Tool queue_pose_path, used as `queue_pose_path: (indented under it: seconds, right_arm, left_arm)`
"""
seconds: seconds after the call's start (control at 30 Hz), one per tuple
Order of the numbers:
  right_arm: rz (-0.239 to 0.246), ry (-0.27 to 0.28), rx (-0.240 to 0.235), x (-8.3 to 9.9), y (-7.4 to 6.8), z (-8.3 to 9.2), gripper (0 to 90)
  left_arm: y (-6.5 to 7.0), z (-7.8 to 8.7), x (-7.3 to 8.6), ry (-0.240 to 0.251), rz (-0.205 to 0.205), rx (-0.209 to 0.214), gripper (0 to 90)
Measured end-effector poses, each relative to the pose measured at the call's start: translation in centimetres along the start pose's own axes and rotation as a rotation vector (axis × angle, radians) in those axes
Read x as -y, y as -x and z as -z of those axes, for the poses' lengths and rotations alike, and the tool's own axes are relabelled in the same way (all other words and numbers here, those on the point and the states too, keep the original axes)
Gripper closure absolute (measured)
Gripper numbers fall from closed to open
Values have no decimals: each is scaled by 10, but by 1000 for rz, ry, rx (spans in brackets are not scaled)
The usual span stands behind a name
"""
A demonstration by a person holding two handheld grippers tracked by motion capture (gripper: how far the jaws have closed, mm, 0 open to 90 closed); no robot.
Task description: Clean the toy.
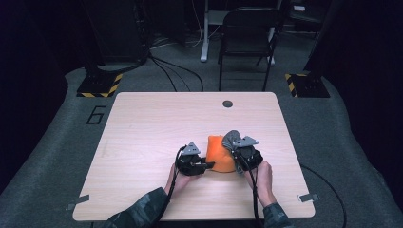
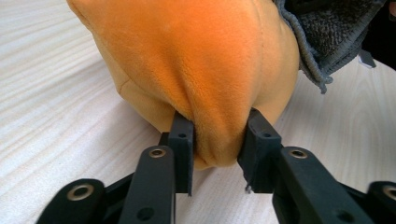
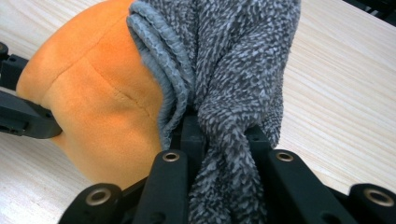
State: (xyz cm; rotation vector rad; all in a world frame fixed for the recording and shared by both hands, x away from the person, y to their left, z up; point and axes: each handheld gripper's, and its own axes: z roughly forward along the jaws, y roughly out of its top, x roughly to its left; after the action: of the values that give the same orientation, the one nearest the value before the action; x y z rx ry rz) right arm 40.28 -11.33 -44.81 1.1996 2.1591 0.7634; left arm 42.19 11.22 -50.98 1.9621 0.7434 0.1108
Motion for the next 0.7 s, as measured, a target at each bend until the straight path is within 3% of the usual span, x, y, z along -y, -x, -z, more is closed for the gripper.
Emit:
queue_pose_path:
  seconds: [0.07,0.2,0.27,0.3,0.4,0.5,0.53,0.57,0.7]
  right_arm:
    - [-3,4,-7,1,2,-2,767]
    - [-15,6,-13,1,3,-4,769]
    - [-9,-2,-19,1,5,-5,769]
    - [-17,-3,-22,1,5,-5,769]
    - [-15,-5,-31,1,9,-6,769]
    - [-29,-10,-33,1,8,-6,769]
    - [-23,-6,-28,1,9,-7,769]
    - [-25,-8,-31,1,9,-7,769]
    - [-19,-8,-41,1,11,-8,769]
  left_arm:
    - [0,1,-1,-3,-21,-19,641]
    - [-1,1,-3,-3,-39,-22,556]
    - [-2,1,-4,-10,-69,-18,506]
    - [-2,1,-4,-9,-88,-6,476]
    - [-2,3,-6,-26,-169,-36,377]
    - [1,4,-7,-35,-257,-88,294]
    - [1,4,-7,-35,-257,-88,268]
    - [3,5,-7,-44,-312,-134,192]
    - [3,2,-5,-47,-365,-115,154]
